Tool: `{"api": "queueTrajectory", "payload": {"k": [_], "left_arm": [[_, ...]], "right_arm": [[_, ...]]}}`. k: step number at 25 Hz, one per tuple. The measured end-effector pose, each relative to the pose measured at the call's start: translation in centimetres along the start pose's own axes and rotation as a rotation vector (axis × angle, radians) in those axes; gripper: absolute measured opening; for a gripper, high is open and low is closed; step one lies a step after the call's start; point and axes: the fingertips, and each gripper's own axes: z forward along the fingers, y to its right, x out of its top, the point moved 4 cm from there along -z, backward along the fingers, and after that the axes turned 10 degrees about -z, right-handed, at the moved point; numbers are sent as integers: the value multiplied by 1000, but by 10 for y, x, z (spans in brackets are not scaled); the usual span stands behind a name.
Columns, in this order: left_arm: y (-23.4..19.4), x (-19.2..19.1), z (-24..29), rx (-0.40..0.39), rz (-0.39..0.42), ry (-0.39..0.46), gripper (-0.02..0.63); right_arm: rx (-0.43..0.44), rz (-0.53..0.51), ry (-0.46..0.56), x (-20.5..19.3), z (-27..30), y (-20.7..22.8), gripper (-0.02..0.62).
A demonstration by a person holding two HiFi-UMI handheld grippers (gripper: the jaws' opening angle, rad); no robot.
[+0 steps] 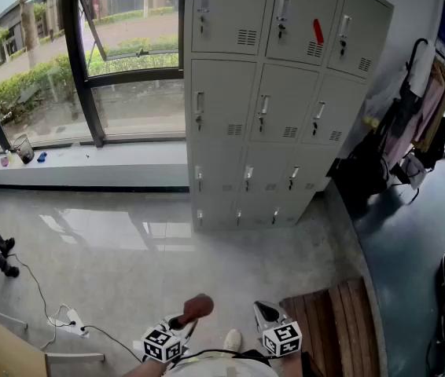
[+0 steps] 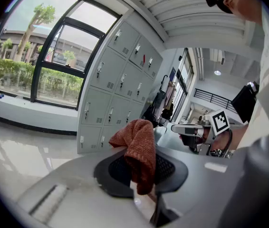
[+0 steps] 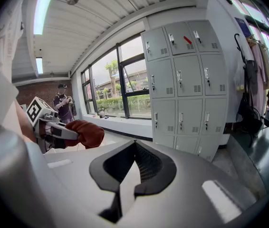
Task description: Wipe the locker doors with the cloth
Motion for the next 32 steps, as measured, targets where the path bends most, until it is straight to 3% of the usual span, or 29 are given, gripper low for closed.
{"api": "queueTrajectory", "payload": {"k": [7,13,21,27,32], "left_arm": [[41,56,84,-11,35,47,58],[31,91,128,10,71,49,58],[-16,127,189,14,31,49,58],[-68,192,230,14,28,106,55],[-118,239,251,6,31,108,55]], "right_arm": [[45,8,6,10,4,77,8],[58,7,12,21,24,124,8],[46,14,-17,30,84,176,8],[-19,-19,-32,72,143,229,8],[-49,9,-23,107,199,246,8]]}}
